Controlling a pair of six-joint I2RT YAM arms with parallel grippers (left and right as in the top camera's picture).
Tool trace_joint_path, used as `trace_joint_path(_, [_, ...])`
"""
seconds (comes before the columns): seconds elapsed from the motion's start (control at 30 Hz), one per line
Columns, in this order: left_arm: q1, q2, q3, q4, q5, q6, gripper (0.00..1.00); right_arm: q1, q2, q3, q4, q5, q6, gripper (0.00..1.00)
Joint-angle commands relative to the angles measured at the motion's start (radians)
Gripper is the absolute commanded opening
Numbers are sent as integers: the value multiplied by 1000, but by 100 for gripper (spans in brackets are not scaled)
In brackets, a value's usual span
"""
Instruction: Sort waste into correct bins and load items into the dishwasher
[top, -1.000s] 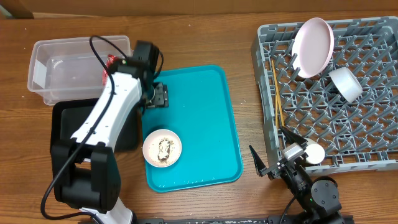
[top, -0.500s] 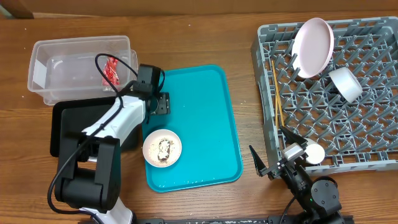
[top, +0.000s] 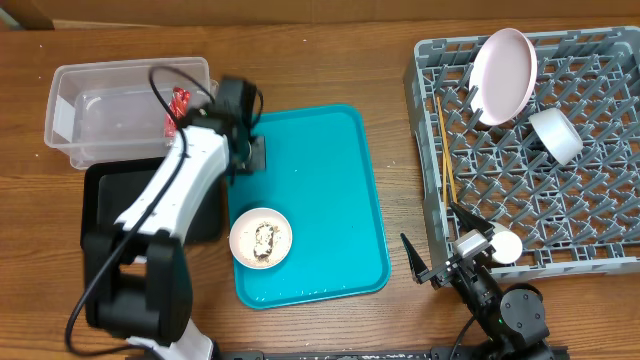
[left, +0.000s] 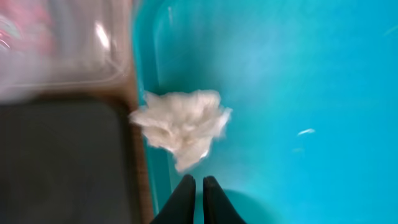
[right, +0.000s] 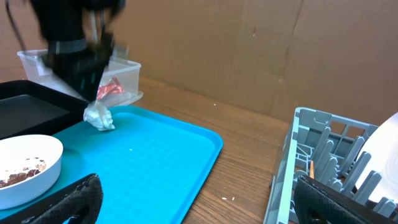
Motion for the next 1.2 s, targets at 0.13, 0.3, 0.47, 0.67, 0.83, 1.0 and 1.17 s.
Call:
trace_joint_path(0.13, [91, -125, 187, -65, -29, -13, 21, -6, -12, -10, 4, -6, 0, 100])
trace_joint_path(0.3, [208, -51, 177, 6, 6, -12, 76, -6, -12, -10, 4, -6, 0, 100])
trace_joint_path(0.47, [256, -59, 185, -77, 224, -12, 76, -6, -12, -10, 4, -6, 0, 100])
trace_joint_path(0.67, [230, -171, 193, -185, 204, -16, 79, -6, -12, -10, 4, -6, 0, 100])
trace_joint_path(0.83, [186, -255, 193, -263, 143, -18, 82, -6, -12, -10, 4, -6, 0, 100])
trace_joint_path(1.0, [166, -248, 176, -261, 106, -5, 87, -6, -12, -10, 4, -6, 0, 100])
trace_joint_path(1.17, [114, -166, 52, -109, 126, -4, 84, -6, -12, -10, 4, -6, 0, 100])
